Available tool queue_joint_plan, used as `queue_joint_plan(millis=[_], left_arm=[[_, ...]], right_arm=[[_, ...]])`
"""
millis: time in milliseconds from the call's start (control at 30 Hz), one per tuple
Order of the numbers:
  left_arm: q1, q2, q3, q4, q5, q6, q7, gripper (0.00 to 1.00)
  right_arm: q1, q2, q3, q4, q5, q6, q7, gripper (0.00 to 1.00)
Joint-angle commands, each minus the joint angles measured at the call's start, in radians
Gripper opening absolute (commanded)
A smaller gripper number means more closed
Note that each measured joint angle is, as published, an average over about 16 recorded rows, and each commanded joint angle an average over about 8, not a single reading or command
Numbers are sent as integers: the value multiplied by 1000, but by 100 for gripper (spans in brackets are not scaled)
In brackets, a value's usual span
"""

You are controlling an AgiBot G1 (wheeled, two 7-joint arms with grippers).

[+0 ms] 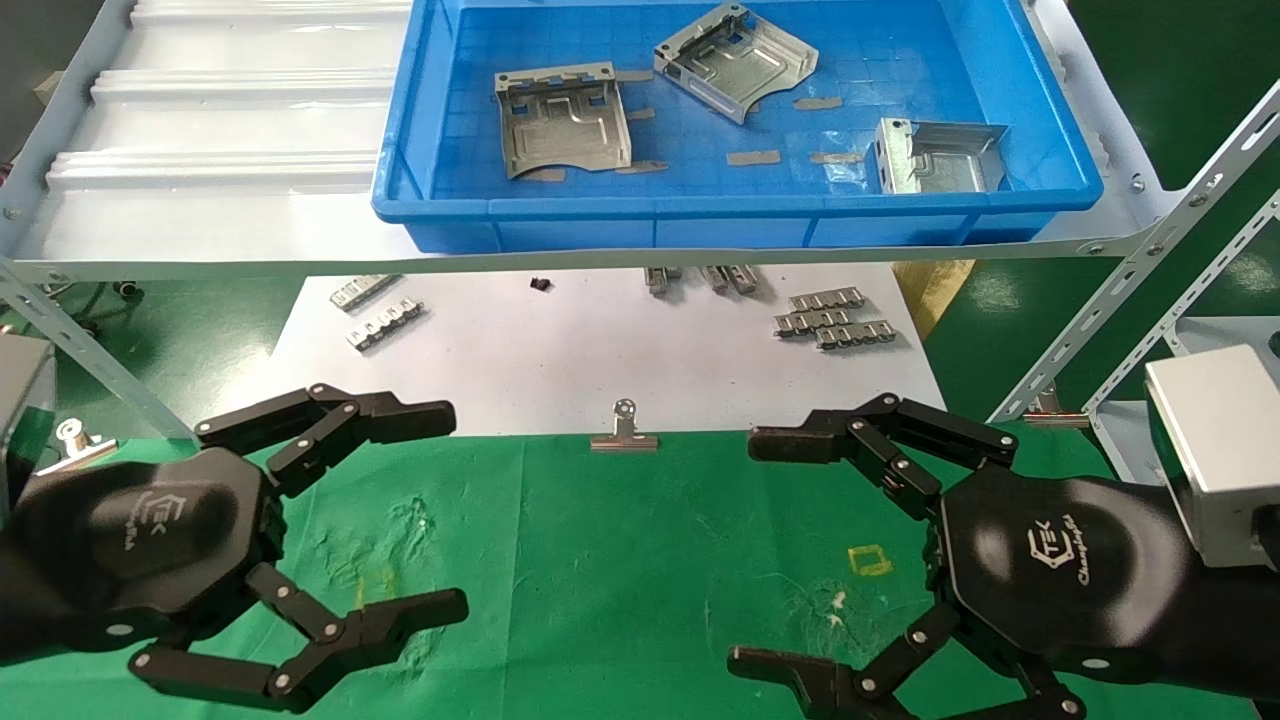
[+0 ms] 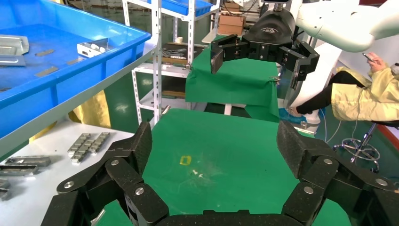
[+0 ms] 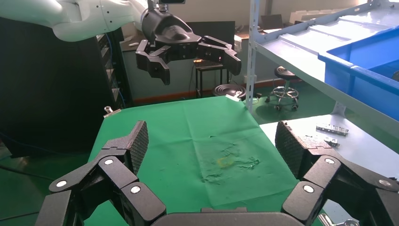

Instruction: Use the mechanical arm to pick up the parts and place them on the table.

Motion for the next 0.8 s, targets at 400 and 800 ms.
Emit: queue_joint_plan(millis=[400,800], left_arm=[[0,0,0,0,0,0,0,100],[0,0,0,0,0,0,0,0]], right_arm=[[0,0,0,0,0,0,0,100],[0,0,0,0,0,0,0,100]])
